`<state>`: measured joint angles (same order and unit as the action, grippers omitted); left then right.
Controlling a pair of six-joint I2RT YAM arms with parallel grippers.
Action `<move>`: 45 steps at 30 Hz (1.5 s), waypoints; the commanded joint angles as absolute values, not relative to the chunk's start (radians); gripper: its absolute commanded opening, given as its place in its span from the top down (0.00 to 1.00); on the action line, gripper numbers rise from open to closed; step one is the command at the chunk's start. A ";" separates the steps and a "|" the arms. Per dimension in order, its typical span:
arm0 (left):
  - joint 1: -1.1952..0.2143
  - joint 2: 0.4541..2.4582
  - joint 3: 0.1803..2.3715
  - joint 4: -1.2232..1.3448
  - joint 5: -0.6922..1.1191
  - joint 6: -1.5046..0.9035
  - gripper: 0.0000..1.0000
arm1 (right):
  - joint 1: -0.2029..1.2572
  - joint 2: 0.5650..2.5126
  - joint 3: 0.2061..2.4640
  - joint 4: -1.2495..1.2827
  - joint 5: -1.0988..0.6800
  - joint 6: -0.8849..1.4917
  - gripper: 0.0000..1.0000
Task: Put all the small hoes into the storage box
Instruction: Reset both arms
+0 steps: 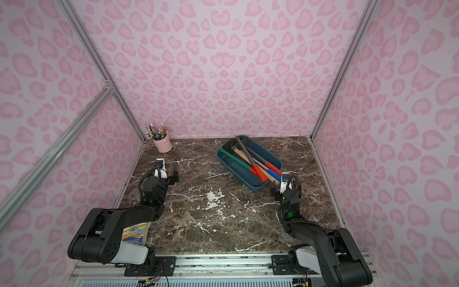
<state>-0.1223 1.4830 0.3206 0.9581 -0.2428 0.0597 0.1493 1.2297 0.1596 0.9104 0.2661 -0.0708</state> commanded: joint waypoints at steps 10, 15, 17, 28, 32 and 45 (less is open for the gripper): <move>-0.085 1.549 0.248 1.261 -0.158 0.038 0.05 | 0.060 1.472 0.190 1.283 0.118 -0.015 0.03; -0.083 1.556 0.232 1.297 -0.172 0.034 0.04 | 0.050 1.564 0.178 1.407 0.141 0.003 0.02; -0.084 1.557 0.233 1.295 -0.172 0.032 0.04 | 0.036 1.545 0.220 1.293 0.127 0.021 0.01; -0.073 1.561 0.244 1.280 -0.125 0.038 0.04 | 0.005 1.535 0.233 1.251 0.064 0.032 0.00; -0.069 1.563 0.244 1.278 -0.115 0.036 0.04 | 0.007 1.535 0.232 1.255 0.064 0.031 0.01; -0.069 1.558 0.239 1.284 -0.115 0.038 0.04 | 0.010 1.538 0.237 1.247 0.065 0.026 0.00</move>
